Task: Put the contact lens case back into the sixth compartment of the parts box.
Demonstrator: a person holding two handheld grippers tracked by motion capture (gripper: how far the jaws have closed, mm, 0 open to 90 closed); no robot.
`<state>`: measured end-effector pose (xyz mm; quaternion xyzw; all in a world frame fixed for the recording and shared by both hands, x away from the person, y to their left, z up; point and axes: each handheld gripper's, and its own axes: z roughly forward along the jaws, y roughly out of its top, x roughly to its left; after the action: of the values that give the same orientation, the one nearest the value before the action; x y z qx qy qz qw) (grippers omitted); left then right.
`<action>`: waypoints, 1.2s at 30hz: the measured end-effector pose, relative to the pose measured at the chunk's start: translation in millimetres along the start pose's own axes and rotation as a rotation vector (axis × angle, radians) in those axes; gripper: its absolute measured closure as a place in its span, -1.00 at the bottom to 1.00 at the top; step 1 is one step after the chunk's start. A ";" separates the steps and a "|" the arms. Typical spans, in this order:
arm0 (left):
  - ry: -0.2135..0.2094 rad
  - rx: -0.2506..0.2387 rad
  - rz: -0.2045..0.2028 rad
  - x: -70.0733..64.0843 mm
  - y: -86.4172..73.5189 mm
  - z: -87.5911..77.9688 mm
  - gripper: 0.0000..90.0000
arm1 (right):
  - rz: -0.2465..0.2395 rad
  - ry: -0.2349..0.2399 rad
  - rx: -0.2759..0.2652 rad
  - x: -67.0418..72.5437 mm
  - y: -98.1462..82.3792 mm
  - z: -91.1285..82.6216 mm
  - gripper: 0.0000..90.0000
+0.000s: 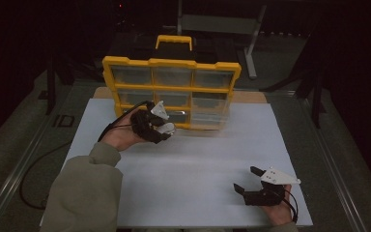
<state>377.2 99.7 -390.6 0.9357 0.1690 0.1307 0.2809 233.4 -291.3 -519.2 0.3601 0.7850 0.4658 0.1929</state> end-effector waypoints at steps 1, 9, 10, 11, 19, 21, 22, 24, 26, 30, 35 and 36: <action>0.000 -0.003 0.003 0.6 1.0 -1.0 0.09 | 0.000 0.000 0.000 -0.1 0.0 0.1 -0.82; 0.007 -0.005 0.013 4.9 8.8 -9.6 0.09 | 0.000 0.001 0.000 -0.2 -0.1 -0.1 -0.82; 0.007 -0.004 0.015 5.7 9.6 -10.9 0.09 | 0.000 0.001 -0.001 -0.1 -0.1 -0.1 -0.82; 0.007 -0.006 0.013 6.3 10.4 -12.0 0.09 | 0.000 0.002 -0.001 -0.1 -0.1 -0.2 -0.82; 0.014 -0.016 0.020 11.2 18.3 -20.7 0.09 | 0.000 0.002 0.000 -0.1 0.0 0.2 -0.82; 0.017 -0.015 0.022 12.4 20.6 -22.3 0.09 | 0.000 0.003 0.000 0.0 0.0 0.2 -0.82; 0.019 -0.014 0.022 13.0 21.7 -23.0 0.09 | 0.000 0.003 -0.001 0.0 0.0 0.0 -0.82; 0.023 -0.010 0.027 14.2 24.3 -25.0 0.09 | 0.000 0.003 -0.001 -0.2 -0.1 0.0 -0.82; 0.023 -0.014 0.025 15.3 26.5 -26.6 0.09 | 0.001 0.003 -0.001 -0.2 -0.1 0.2 -0.82; 0.029 -0.015 0.029 18.0 32.3 -30.4 0.09 | 0.000 0.004 -0.001 -0.2 -0.1 0.2 -0.82; 0.031 -0.017 0.039 19.3 40.4 -34.6 0.09 | 0.003 0.005 -0.001 -0.5 -0.3 0.3 -0.82; 0.034 -0.016 0.041 19.5 42.0 -35.4 0.09 | 0.003 0.005 -0.001 -0.5 -0.3 0.2 -0.82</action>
<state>393.1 91.3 -335.1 0.9344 0.1534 0.1537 0.2825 233.7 -291.6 -519.7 0.3601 0.7846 0.4674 0.1904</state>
